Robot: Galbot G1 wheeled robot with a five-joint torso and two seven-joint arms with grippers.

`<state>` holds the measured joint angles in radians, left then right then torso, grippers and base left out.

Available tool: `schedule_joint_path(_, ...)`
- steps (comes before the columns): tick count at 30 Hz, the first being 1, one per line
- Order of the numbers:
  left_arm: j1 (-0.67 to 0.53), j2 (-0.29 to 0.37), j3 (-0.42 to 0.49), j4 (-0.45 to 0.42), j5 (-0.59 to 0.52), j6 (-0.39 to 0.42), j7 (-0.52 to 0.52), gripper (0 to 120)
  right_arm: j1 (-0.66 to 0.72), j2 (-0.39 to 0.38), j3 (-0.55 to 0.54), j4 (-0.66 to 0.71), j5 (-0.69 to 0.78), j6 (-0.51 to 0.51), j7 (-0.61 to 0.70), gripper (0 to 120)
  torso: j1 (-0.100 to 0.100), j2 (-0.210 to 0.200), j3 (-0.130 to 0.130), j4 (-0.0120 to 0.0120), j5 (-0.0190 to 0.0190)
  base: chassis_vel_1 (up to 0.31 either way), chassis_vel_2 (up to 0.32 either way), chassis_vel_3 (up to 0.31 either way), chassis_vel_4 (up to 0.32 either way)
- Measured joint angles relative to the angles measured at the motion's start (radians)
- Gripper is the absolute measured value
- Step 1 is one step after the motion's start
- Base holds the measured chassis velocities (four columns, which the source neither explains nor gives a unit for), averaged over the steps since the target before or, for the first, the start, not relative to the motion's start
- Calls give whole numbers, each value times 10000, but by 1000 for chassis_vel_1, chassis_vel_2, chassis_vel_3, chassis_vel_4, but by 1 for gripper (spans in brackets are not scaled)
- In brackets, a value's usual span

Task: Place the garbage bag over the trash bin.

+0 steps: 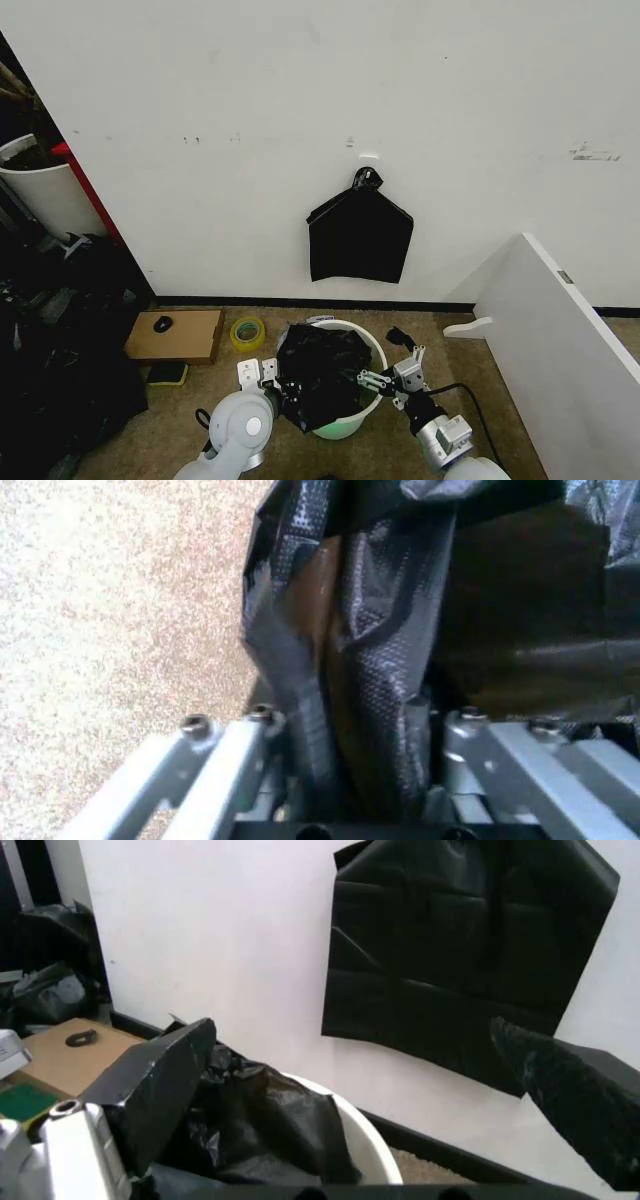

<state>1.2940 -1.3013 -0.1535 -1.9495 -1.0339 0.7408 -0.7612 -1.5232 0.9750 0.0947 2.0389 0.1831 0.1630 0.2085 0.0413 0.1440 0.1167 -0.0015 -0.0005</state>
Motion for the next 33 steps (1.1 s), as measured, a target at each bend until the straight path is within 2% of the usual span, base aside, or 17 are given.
schedule_joint_path(1, 0, -10, -12, 28, -14, -6, 1, 14, 1, 5, -5, 0, 0, -3, 0, 100, 0, 0, 0, 0, 0, 0, 0, 0, 0)
schedule_joint_path(2, -3, -24, -22, 55, -34, -9, 3, 14, 2, 7, -6, 0, 0, -6, 0, 100, 0, -1, 0, 0, 0, 0, 0, 0, 0)
schedule_joint_path(4, -19, -52, -40, 105, -79, -17, 5, 1, 3, 8, -7, 0, 0, -8, 0, 100, 0, -1, 0, 1, 1, 0, 0, 0, 0)
schedule_joint_path(5, -23, -60, -44, 117, -98, -21, 6, 0, 3, 8, -6, 0, 0, -8, 0, 100, 0, -2, 0, 1, 1, 0, 0, 0, 0)
schedule_joint_path(15, -104, 179, -93, 66, -61, -34, 324, 0, 25, -28, 96, -50, -69, 124, 29, 100, 0, -2, 0, 0, -1, 0, 0, 0, 0)
schedule_joint_path(18, -27, 421, -157, -12, 961, -200, 1254, 0, 70, -38, 160, 5, -68, 239, 69, 100, 0, -2, 0, -2, -1, 0, 0, 0, 0)
schedule_joint_path(20, 184, 671, -48, 54, 2898, -1338, 2482, 0, 163, -28, 245, 114, -35, 407, 40, 100, 0, -2, 0, -1, -2, 0, 0, 0, 0)
schedule_joint_path(21, 184, 671, -48, 54, 2898, -1338, 2482, 0, 163, -28, 245, 114, -35, 407, 40, 100, 0, -2, 0, -1, -2, 0, 0, 0, 0)
schedule_joint_path(24, 453, 934, -87, 339, 5074, -3345, 3854, 0, 276, -66, 318, 329, 222, 823, -431, 100, 1, -2, 0, 4, 0, 0, 0, 0, 0)
schedule_joint_path(25, 555, 1016, -170, 424, 5810, -4237, 4324, 0, 296, -130, 345, 438, 340, 1196, -981, 100, 0, -1, -1, 3, -1, 0, 0, 0, 0)
schedule_joint_path(26, 589, 1038, -199, 459, 6033, -4547, 4481, 0, 291, -157, 355, 470, 349, 1330, -1220, 100, 0, -1, -1, 3, -1, 0, 0, 0, 0)
schedule_joint_path(28, 647, 1061, -250, 692, 6869, -5689, 5036, 0, 214, -253, 338, 550, 323, 1609, -1887, 100, 0, -1, -1, 0, -2, 0, 0, 0, 0)
schedule_joint_path(29, 647, 1061, -250, 692, 6869, -5689, 5036, 0, 214, -253, 338, 550, 323, 1609, -1887, 100, 0, -1, -1, 0, -2, 0, 0, 0, 0)
schedule_joint_path(32, 642, 1025, -312, 1322, 8218, -7459, 5896, 0, 149, -279, 201, 533, 73, 1635, -2231, 100, 0, -1, -1, -2, -1, 0, 0, 0, 0)
schedule_joint_path(33, 642, 1014, -317, 1430, 8455, -7741, 6025, 0, 152, -267, 176, 477, -36, 1620, -2243, 100, 0, -1, -1, 0, -2, 0, 0, 0, 0)
